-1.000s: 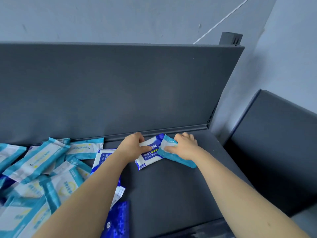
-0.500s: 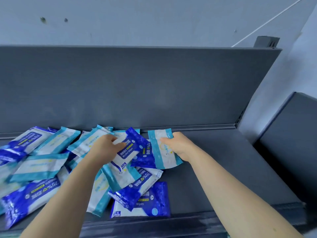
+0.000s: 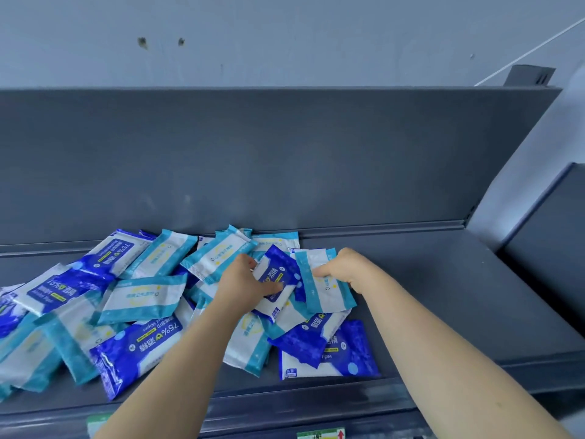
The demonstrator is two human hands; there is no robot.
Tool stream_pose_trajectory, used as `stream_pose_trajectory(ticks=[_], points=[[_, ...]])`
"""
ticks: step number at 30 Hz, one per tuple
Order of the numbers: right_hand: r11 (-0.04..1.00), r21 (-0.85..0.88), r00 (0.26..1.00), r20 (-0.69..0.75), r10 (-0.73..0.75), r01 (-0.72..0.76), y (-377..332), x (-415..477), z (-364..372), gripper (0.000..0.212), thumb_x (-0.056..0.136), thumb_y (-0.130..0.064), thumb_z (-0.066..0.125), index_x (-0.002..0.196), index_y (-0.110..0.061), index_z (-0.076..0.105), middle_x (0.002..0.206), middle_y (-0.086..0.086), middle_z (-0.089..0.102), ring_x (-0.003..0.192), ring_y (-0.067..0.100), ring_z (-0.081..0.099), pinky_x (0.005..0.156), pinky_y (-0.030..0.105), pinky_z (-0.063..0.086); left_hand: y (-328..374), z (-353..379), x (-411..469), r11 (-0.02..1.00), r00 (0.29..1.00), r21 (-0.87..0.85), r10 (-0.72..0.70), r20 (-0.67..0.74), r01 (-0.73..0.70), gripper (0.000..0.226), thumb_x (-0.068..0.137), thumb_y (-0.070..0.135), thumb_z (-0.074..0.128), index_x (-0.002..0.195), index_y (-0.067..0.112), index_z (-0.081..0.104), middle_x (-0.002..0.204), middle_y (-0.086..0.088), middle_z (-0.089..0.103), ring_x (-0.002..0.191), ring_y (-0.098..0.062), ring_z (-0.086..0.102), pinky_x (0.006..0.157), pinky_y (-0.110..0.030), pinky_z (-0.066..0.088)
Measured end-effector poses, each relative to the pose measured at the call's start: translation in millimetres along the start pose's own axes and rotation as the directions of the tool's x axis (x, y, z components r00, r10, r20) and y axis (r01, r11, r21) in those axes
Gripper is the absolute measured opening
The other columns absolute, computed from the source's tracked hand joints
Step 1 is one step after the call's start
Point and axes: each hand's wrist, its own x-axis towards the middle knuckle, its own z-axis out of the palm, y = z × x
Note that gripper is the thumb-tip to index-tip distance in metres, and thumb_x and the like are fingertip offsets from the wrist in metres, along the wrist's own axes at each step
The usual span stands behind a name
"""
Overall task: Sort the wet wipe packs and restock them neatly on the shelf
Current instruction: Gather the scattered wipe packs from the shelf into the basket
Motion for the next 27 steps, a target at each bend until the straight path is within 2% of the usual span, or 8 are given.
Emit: stream_pose_trajectory(ticks=[3, 9, 11, 13, 15, 18, 22, 27], points=[[0.996, 0.086, 0.999, -0.047, -0.02, 0.024, 0.9, -2.9, 4.5, 0.031, 0.076, -0.02, 0.078, 0.098, -0.007, 0.06, 0.095, 0.009, 0.068, 0.076, 0.019, 0.064, 0.06, 0.026, 0.048, -4.9, 1.3, 0.1, 0.998, 0.998, -0.017, 0.06, -0.027, -0.061, 0.058, 0.07, 0.04, 0.082, 0.111, 0.021, 0.047, 0.099, 0.007, 0.056, 0.07, -0.004, 0.052, 0.05, -0.018, 0.037], [0.958, 0.28, 0.99, -0.139, -0.028, 0.067, 0.6, -25.8, -6.9, 0.031, 0.074, -0.017, 0.078, 0.091, -0.008, 0.054, 0.1, 0.012, 0.068, 0.092, 0.028, 0.068, 0.085, 0.043, 0.056, -7.2, -11.5, 4.2, 0.97, 0.987, -0.191, 0.139, -0.083, -0.152, 0.051, 0.067, 0.025, 0.087, 0.103, 0.02, 0.051, 0.093, 0.006, 0.061, 0.077, -0.013, 0.063, 0.068, -0.033, 0.055], [0.958, 0.281, 0.993, -0.117, -0.02, 0.052, 4.6, -39.5, -14.2, 0.024, 0.078, -0.016, 0.076, 0.086, -0.009, 0.055, 0.097, 0.01, 0.067, 0.092, 0.027, 0.067, 0.082, 0.04, 0.054, -6.5, -19.7, 1.2, 0.957, 0.979, -0.216, 0.171, -0.114, -0.193, 0.043, 0.069, 0.024, 0.086, 0.097, 0.021, 0.054, 0.086, 0.009, 0.06, 0.073, -0.011, 0.063, 0.064, -0.032, 0.055], [0.974, 0.226, 0.996, -0.09, 0.007, 0.014, 12.5, -52.4, -15.2, 0.023, 0.08, -0.018, 0.074, 0.095, -0.006, 0.062, 0.1, 0.01, 0.068, 0.09, 0.025, 0.066, 0.078, 0.036, 0.053, -6.6, -25.8, -3.3, 0.937, 0.971, -0.264, 0.198, -0.136, -0.228, 0.039, 0.07, 0.021, 0.085, 0.096, 0.021, 0.056, 0.084, 0.01, 0.06, 0.07, -0.007, 0.062, 0.057, -0.026, 0.052], [0.979, 0.204, 0.994, -0.104, 0.027, -0.005, 22.0, -60.6, -9.5, 0.029, 0.081, -0.019, 0.072, 0.104, -0.003, 0.065, 0.104, 0.012, 0.07, 0.093, 0.028, 0.067, 0.083, 0.036, 0.054, -8.2, -27.2, -9.2, 0.92, 0.981, -0.341, 0.175, -0.086, -0.194, 0.035, 0.071, 0.019, 0.084, 0.092, 0.021, 0.056, 0.08, 0.012, 0.059, 0.067, -0.006, 0.06, 0.052, -0.023, 0.047], [0.969, 0.248, 0.992, -0.121, 0.045, -0.014, 32.8, -69.8, 1.7, 0.029, 0.084, -0.02, 0.07, 0.108, -0.005, 0.066, 0.108, 0.011, 0.07, 0.098, 0.029, 0.067, 0.093, 0.043, 0.052, -17.6, -20.5, -15.3, 0.897, 0.993, -0.44, 0.088, 0.076, -0.046, 0.027, 0.074, 0.015, 0.081, 0.082, 0.019, 0.056, 0.08, 0.005, 0.064, 0.066, -0.011, 0.062, 0.051, -0.024, 0.046], [0.958, 0.285, 0.989, -0.145, 0.013, 0.029, 38.6, -78.2, 12.3, 0.026, 0.084, -0.023, 0.07, 0.107, -0.01, 0.066, 0.106, 0.008, 0.07, 0.097, 0.027, 0.067, 0.09, 0.042, 0.052, -26.9, -10.8, -21.7, 0.922, 0.981, -0.388, 0.078, 0.179, -0.002, 0.02, 0.077, 0.016, 0.078, 0.081, 0.016, 0.059, 0.084, -0.004, 0.07, 0.067, -0.016, 0.065, 0.054, -0.026, 0.05], [0.929, 0.354, 0.991, -0.117, -0.067, 0.105, 46.0, -85.1, 17.3, 0.015, 0.086, -0.025, 0.068, 0.1, -0.025, 0.063, 0.106, 0.0, 0.069, 0.095, 0.019, 0.066, 0.085, 0.039, 0.053, -22.3, -5.7, -28.8, 0.916, 0.978, -0.4, 0.099, 0.181, -0.018, 0.042, 0.075, 0.021, 0.081, 0.105, 0.019, 0.051, 0.094, 0.001, 0.064, 0.08, -0.02, 0.068, 0.065, -0.035, 0.058]])
